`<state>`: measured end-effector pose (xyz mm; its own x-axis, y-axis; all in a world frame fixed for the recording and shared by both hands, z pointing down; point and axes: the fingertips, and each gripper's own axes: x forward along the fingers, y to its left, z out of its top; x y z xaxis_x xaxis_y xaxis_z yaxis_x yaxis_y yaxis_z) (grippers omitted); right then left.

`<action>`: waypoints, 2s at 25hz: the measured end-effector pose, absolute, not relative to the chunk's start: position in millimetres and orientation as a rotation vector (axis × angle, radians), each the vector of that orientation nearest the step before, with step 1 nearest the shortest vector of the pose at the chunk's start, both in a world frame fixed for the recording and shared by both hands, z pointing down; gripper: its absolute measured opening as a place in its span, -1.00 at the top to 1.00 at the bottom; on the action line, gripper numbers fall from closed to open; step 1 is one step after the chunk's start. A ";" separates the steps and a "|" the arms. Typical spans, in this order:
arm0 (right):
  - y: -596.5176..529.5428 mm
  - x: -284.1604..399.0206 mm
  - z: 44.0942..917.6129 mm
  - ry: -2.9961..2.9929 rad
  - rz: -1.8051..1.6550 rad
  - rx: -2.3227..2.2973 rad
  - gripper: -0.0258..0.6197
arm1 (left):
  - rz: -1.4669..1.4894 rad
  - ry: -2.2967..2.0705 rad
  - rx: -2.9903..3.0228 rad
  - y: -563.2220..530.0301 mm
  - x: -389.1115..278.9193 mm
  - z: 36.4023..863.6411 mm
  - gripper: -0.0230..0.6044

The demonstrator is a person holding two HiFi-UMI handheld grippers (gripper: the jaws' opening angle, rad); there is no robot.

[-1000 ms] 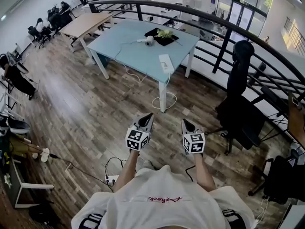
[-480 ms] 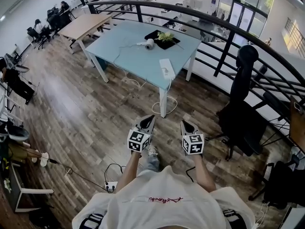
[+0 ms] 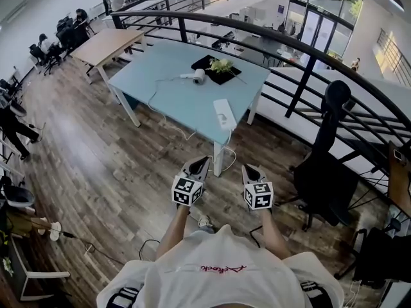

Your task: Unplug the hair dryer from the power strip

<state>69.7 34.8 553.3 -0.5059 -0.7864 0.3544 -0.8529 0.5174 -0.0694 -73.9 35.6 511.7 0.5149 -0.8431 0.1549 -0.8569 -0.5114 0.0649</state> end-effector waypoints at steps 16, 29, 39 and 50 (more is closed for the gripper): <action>-84.9 -18.3 546.3 -2.471 0.301 1.433 0.87 | 0.126 -1.422 2.664 -84.6 -158.3 510.2 0.90; -63.6 -11.6 593.5 -2.360 0.417 1.482 0.87 | 0.179 -1.286 2.623 -72.3 -149.3 559.1 0.90; -79.4 -4.2 606.5 -2.347 0.425 1.482 0.87 | 0.189 -1.237 2.619 -88.4 -131.8 573.8 0.90; -178.2 19.3 603.9 -2.362 0.434 1.487 0.86 | 0.192 -1.184 2.607 -170.6 -87.9 580.7 0.90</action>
